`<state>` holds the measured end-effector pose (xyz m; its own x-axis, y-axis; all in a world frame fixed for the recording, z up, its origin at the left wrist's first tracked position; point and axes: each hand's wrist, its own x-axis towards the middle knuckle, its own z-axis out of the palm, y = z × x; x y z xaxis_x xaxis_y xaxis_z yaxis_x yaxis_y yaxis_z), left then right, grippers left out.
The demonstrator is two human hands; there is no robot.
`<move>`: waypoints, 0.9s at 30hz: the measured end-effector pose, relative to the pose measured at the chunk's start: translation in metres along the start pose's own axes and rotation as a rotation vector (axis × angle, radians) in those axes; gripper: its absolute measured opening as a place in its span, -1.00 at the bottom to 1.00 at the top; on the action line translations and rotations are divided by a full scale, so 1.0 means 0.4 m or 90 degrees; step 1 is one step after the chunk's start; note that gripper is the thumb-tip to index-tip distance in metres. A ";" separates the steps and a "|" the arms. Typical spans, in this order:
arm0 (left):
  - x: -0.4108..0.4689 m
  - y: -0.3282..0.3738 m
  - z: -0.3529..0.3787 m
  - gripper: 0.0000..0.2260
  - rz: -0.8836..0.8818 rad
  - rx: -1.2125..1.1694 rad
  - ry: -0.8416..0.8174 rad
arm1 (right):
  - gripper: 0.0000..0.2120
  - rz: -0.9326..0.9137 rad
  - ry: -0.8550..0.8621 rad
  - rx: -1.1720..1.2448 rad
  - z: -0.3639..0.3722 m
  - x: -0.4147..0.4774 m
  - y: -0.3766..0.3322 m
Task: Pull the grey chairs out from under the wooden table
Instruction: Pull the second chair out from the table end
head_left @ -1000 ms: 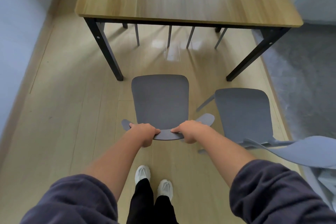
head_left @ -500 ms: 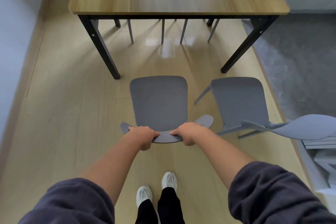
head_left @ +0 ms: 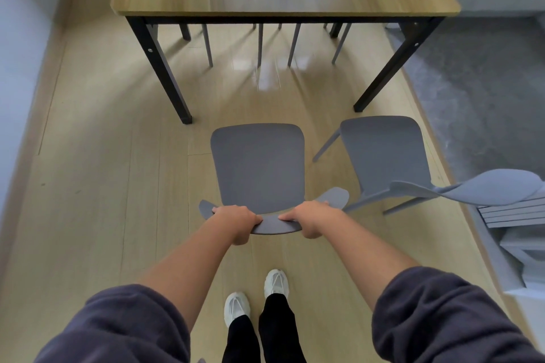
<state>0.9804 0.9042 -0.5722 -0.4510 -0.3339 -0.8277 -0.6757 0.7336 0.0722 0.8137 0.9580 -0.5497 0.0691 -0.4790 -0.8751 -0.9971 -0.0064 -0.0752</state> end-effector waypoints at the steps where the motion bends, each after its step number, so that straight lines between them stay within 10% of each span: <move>1: 0.000 0.001 0.001 -0.57 0.000 0.000 0.003 | -0.27 0.000 0.000 -0.002 0.000 0.001 0.001; 10: -0.001 -0.033 -0.006 -0.69 0.001 -0.079 0.024 | -0.38 -0.034 -0.041 -0.015 -0.037 -0.008 0.017; 16: -0.032 -0.093 -0.059 -0.23 -0.025 -0.240 0.008 | -0.26 -0.023 -0.038 0.048 -0.121 0.003 0.030; 27: -0.091 -0.363 -0.079 -0.44 -0.056 -0.300 0.199 | -0.44 -0.038 0.091 0.085 -0.332 0.078 -0.149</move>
<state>1.0766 0.7912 -0.5351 -0.4834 -0.5942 -0.6428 -0.8735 0.3755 0.3098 0.8710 0.8268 -0.5089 0.1131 -0.6006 -0.7915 -0.9779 0.0736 -0.1955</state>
